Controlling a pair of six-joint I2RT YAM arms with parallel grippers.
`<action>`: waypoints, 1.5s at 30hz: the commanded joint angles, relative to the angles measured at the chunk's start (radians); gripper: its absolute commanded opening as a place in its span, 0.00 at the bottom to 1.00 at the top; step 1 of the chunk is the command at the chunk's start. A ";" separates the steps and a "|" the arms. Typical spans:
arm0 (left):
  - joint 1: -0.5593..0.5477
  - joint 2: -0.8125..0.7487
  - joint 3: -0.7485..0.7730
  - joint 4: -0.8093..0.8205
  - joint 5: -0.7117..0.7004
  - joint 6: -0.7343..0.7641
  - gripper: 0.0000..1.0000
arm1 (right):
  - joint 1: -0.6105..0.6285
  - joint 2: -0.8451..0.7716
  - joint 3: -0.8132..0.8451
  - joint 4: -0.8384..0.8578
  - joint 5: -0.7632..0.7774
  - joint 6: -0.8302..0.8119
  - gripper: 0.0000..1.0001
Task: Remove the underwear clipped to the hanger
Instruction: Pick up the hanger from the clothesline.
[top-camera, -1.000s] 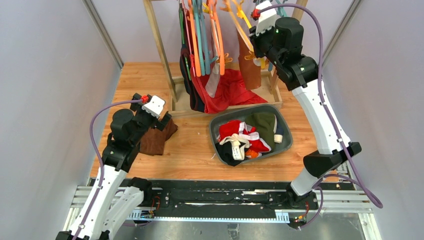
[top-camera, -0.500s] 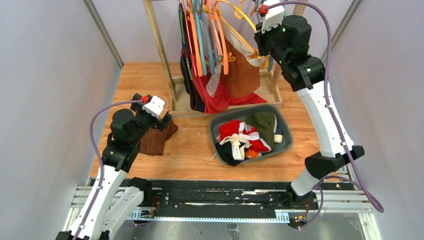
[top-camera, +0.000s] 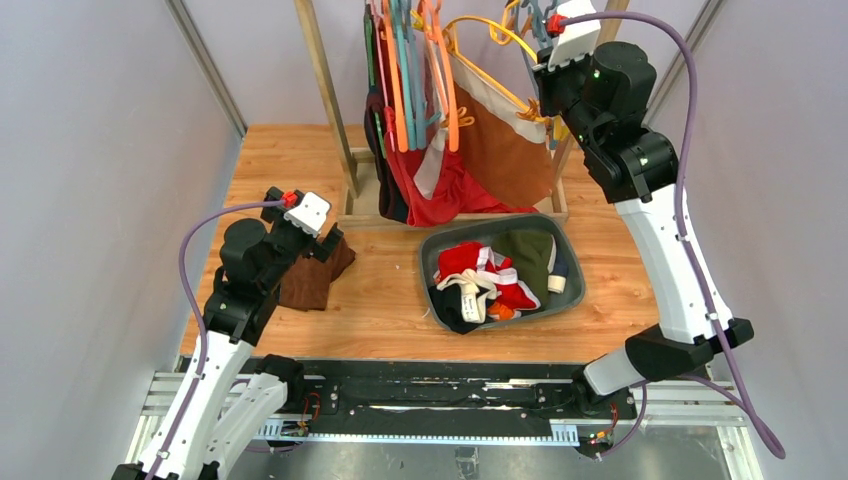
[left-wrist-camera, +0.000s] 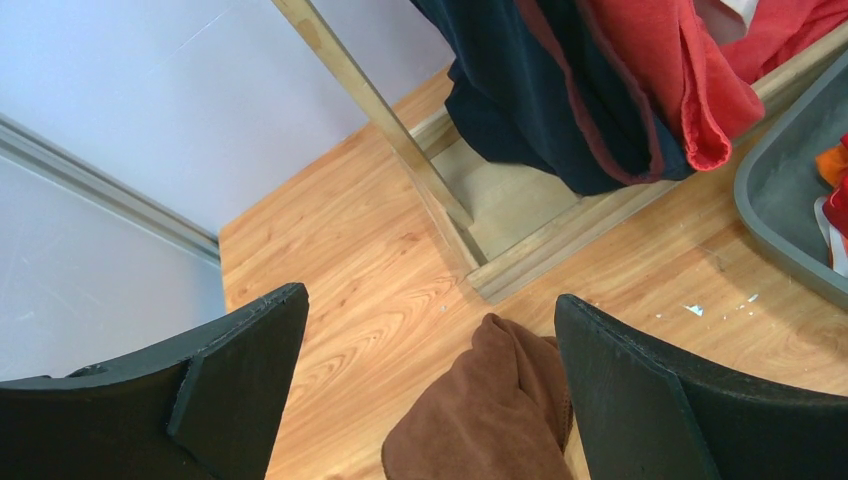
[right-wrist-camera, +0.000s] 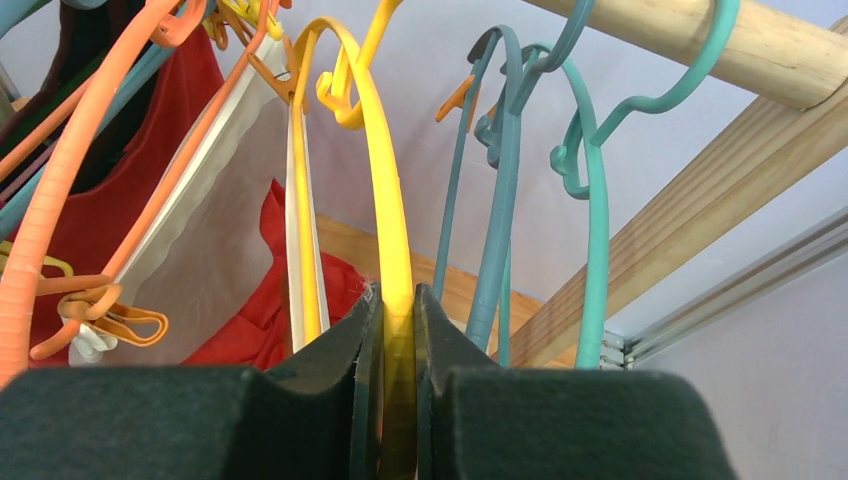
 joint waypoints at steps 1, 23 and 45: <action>0.006 -0.012 -0.006 0.018 0.009 0.005 0.98 | -0.010 -0.053 0.006 0.096 0.037 -0.033 0.01; 0.007 -0.016 -0.012 0.022 0.014 0.012 0.98 | -0.010 0.019 0.080 0.166 0.114 -0.108 0.00; 0.006 -0.027 -0.011 0.016 0.022 0.015 0.98 | -0.010 -0.194 -0.106 0.162 0.110 -0.141 0.01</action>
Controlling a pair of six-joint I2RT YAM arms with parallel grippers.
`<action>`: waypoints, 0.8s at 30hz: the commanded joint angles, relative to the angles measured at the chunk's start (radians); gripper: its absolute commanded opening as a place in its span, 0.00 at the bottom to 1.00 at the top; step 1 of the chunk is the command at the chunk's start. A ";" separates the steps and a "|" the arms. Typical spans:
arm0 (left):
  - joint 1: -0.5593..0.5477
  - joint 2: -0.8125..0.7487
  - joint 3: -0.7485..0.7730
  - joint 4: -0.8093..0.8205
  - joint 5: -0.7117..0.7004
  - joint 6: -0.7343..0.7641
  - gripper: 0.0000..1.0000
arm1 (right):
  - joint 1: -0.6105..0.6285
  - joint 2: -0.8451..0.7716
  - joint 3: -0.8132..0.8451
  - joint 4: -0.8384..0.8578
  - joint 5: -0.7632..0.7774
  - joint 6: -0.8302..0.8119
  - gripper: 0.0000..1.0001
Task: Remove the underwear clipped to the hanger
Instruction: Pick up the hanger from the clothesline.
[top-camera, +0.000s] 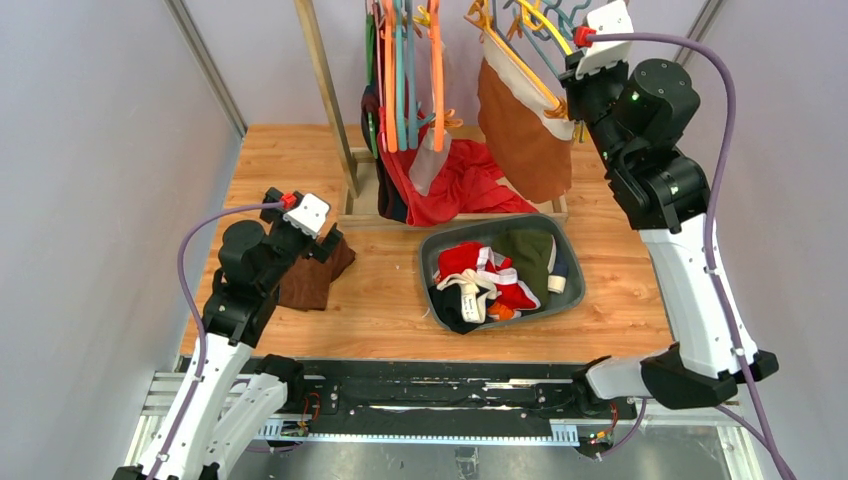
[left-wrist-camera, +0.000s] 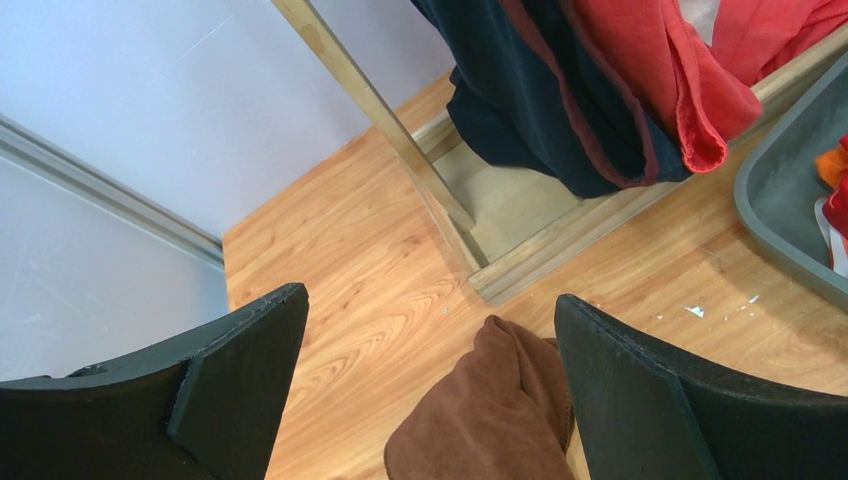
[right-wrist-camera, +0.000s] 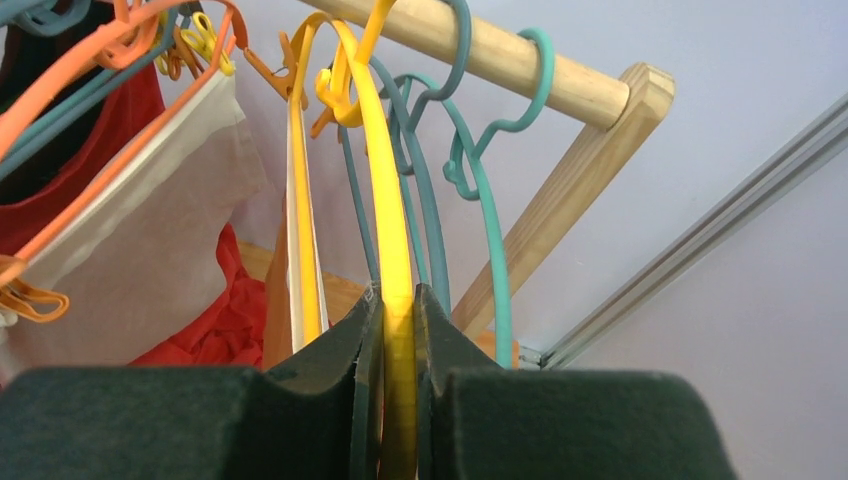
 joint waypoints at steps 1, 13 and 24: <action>0.006 -0.018 -0.009 0.014 0.020 0.011 0.98 | -0.010 -0.093 -0.068 0.082 0.006 -0.007 0.01; 0.007 -0.039 -0.016 0.010 0.096 0.037 0.98 | -0.010 -0.404 -0.378 -0.002 -0.079 -0.020 0.01; 0.006 -0.064 0.003 -0.124 0.364 0.207 0.98 | -0.056 -0.633 -0.489 -0.134 -0.251 -0.075 0.01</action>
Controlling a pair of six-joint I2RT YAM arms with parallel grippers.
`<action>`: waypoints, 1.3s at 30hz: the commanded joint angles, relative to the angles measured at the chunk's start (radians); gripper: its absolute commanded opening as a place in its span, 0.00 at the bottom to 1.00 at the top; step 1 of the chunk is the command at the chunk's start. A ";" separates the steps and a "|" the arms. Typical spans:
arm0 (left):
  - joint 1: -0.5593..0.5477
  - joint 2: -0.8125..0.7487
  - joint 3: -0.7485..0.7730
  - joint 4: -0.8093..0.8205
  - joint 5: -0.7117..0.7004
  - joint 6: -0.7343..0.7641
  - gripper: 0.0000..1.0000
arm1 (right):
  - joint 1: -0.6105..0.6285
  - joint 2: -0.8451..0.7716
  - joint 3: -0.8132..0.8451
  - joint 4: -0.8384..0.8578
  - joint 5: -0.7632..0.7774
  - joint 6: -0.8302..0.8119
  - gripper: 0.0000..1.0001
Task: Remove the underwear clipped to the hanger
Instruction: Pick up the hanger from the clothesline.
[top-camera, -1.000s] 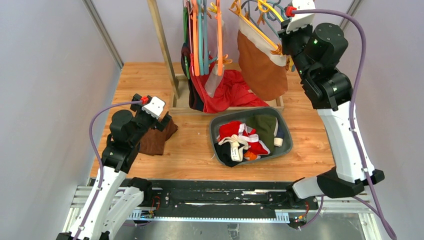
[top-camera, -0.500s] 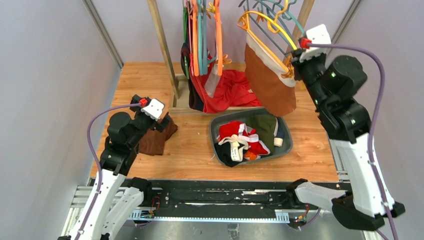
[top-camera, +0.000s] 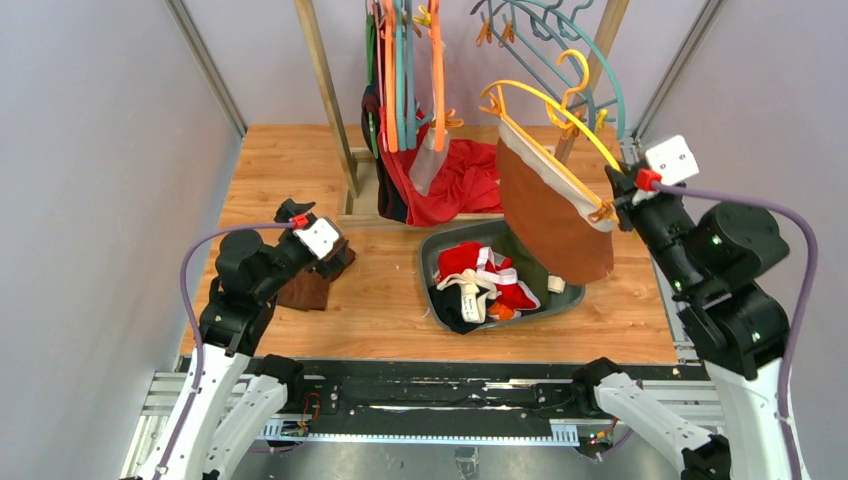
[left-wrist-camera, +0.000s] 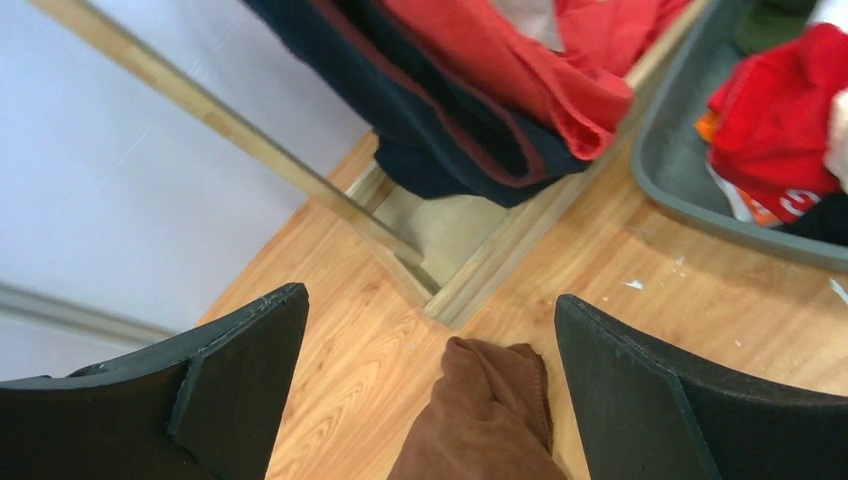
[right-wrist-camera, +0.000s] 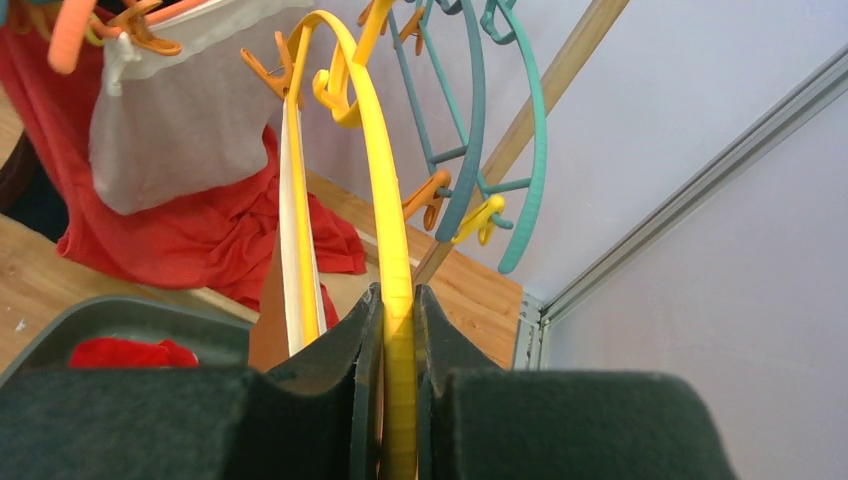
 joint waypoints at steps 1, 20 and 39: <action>0.007 -0.008 0.030 -0.114 0.190 0.124 0.98 | -0.052 -0.083 -0.003 -0.039 -0.146 -0.028 0.01; 0.005 -0.007 0.171 -0.499 0.417 0.390 0.98 | -0.138 -0.140 0.016 -0.266 -0.803 -0.091 0.01; -0.003 0.034 0.586 -0.878 0.138 0.454 0.98 | 0.000 0.268 0.168 0.023 -0.979 0.179 0.01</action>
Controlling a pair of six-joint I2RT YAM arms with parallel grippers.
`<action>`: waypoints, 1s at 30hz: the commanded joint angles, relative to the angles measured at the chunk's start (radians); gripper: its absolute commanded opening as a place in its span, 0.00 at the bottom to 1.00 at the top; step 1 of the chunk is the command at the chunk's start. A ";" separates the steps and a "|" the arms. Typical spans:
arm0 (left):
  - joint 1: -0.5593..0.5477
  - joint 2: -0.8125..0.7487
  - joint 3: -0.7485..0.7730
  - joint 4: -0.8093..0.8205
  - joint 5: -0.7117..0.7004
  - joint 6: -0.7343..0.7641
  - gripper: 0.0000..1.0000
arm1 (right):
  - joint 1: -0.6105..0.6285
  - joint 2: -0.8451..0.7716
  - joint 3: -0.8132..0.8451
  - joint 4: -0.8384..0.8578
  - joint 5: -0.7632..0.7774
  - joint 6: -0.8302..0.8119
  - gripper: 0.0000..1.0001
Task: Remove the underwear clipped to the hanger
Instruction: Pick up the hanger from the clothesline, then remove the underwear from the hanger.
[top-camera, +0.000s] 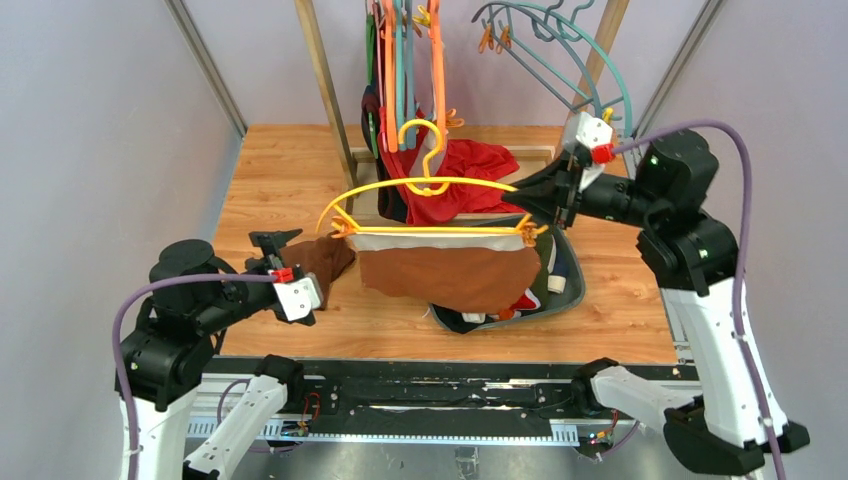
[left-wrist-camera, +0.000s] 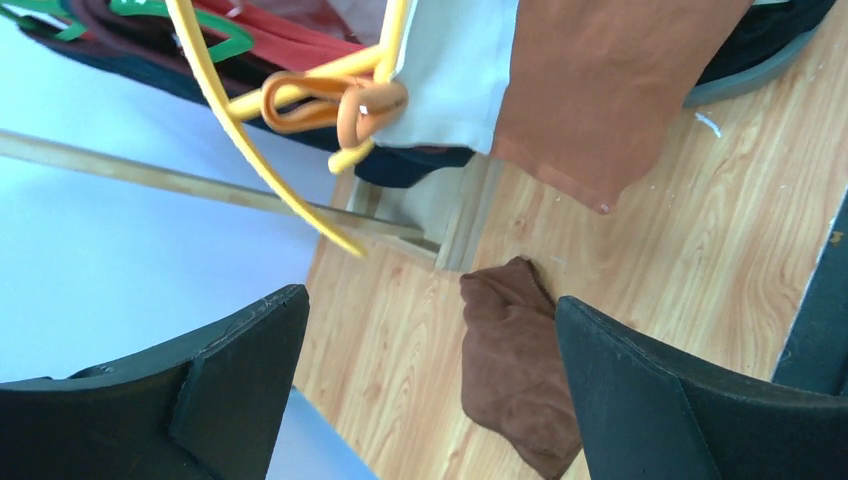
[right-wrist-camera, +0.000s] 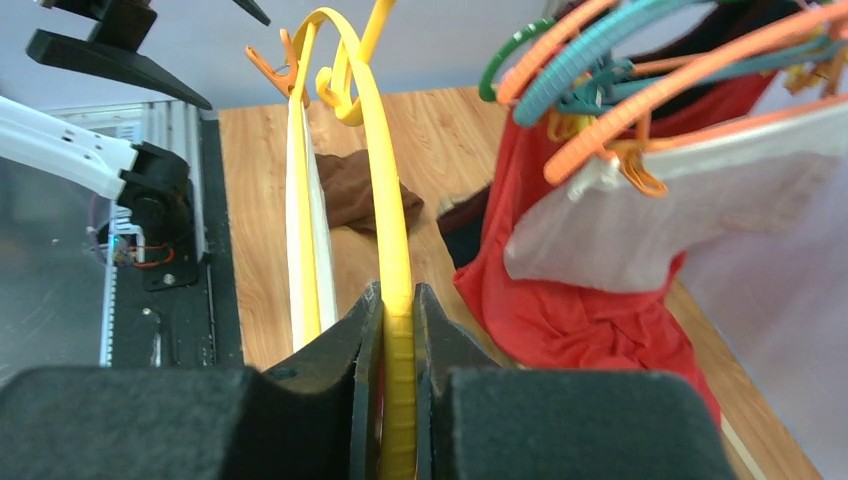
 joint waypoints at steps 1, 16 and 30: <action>-0.004 0.026 0.063 -0.080 -0.105 0.009 0.98 | 0.127 0.073 0.112 0.036 0.073 -0.009 0.01; -0.017 0.045 0.111 -0.139 -0.195 0.023 0.99 | 0.290 0.200 0.097 0.039 0.169 -0.094 0.00; -0.027 0.045 0.210 -0.234 -0.245 0.050 0.97 | 0.398 0.321 0.276 -0.042 0.255 -0.111 0.00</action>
